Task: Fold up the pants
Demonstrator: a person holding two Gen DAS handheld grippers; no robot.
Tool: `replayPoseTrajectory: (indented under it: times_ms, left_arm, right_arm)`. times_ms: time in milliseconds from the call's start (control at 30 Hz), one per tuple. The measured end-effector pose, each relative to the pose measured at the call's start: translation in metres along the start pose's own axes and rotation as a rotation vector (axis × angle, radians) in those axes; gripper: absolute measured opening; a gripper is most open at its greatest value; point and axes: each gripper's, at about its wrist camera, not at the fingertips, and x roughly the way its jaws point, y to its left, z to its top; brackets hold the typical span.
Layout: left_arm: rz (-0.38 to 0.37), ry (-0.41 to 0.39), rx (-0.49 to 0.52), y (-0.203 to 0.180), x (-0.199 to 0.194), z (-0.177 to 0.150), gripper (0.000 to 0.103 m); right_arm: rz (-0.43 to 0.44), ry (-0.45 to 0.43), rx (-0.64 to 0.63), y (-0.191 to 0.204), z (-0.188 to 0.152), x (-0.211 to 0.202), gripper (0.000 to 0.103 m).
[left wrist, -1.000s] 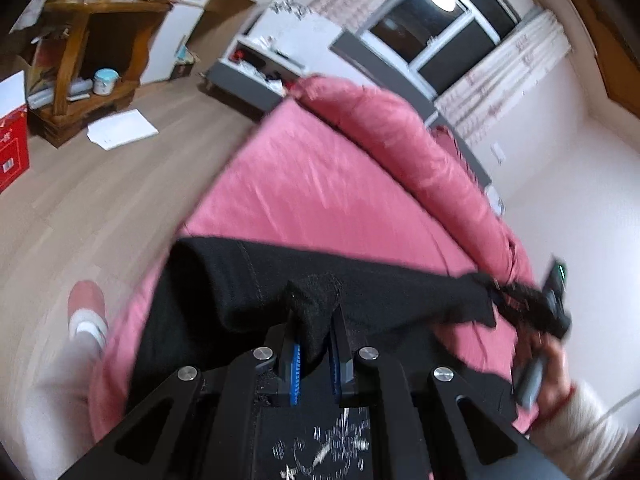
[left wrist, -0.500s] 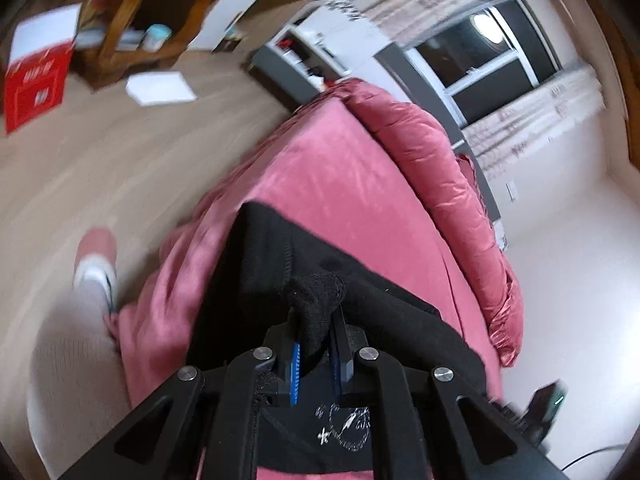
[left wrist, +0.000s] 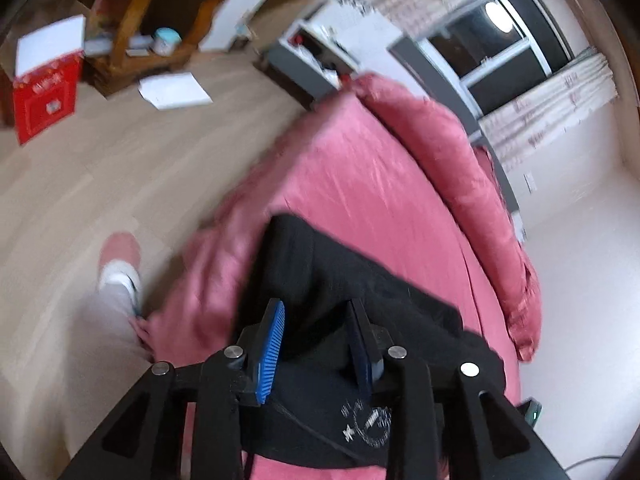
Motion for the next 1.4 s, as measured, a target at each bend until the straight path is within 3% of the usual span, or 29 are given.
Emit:
replayPoseTrajectory:
  times_ms: [233, 300, 433, 467, 567, 667, 733, 833, 900, 1033, 1167, 1267, 1400]
  left_arm:
    - [0.082, -0.199, -0.134, 0.029, -0.068, 0.031, 0.035]
    - [0.148, -0.235, -0.083, 0.022, -0.084, 0.033, 0.036]
    - [0.403, -0.346, 0.169, -0.009, -0.123, 0.039, 0.037]
    - [0.417, -0.346, 0.191, -0.012, -0.128, 0.041, 0.037]
    - [0.319, -0.254, 0.136, -0.011, -0.127, 0.038, 0.038]
    - [0.149, -0.079, 0.043, -0.012, -0.092, 0.016, 0.038]
    - [0.074, 0.025, -0.018, -0.015, -0.065, -0.004, 0.038]
    - [0.034, 0.184, -0.055, -0.023, -0.029, -0.031, 0.036]
    - [0.001, 0.246, -0.066, -0.029, -0.020, -0.045, 0.036]
    - [-0.055, 0.258, -0.148, -0.024, -0.016, -0.055, 0.036]
    - [-0.040, 0.263, -0.222, -0.012, 0.000, -0.060, 0.038]
    - [0.036, 0.242, -0.236, -0.013, 0.011, -0.058, 0.039]
    - [0.083, 0.174, -0.191, -0.016, 0.014, -0.056, 0.042]
  right_arm:
    - [0.023, -0.007, 0.004, -0.004, -0.001, -0.002, 0.013]
    - [0.030, -0.007, 0.006, -0.009, -0.002, -0.005, 0.013]
    - [0.043, -0.007, 0.011, -0.011, -0.002, -0.009, 0.013]
    - [0.045, -0.007, 0.010, -0.012, -0.002, -0.009, 0.013]
    - [0.048, -0.009, 0.008, -0.012, -0.002, -0.009, 0.013]
    - [0.054, -0.009, 0.022, -0.014, -0.002, -0.008, 0.013]
    - [0.056, -0.009, 0.023, -0.015, -0.002, -0.009, 0.013]
    - [0.054, -0.011, 0.013, -0.014, -0.003, -0.010, 0.013]
    - [0.059, -0.010, 0.018, -0.016, -0.003, -0.010, 0.013]
    - [0.065, -0.010, 0.022, -0.018, -0.002, -0.009, 0.013]
    - [0.068, -0.010, 0.026, -0.019, -0.002, -0.008, 0.013]
    - [0.076, -0.010, 0.034, -0.020, -0.001, -0.009, 0.013]
    - [0.103, -0.008, 0.079, -0.029, 0.002, -0.011, 0.013]
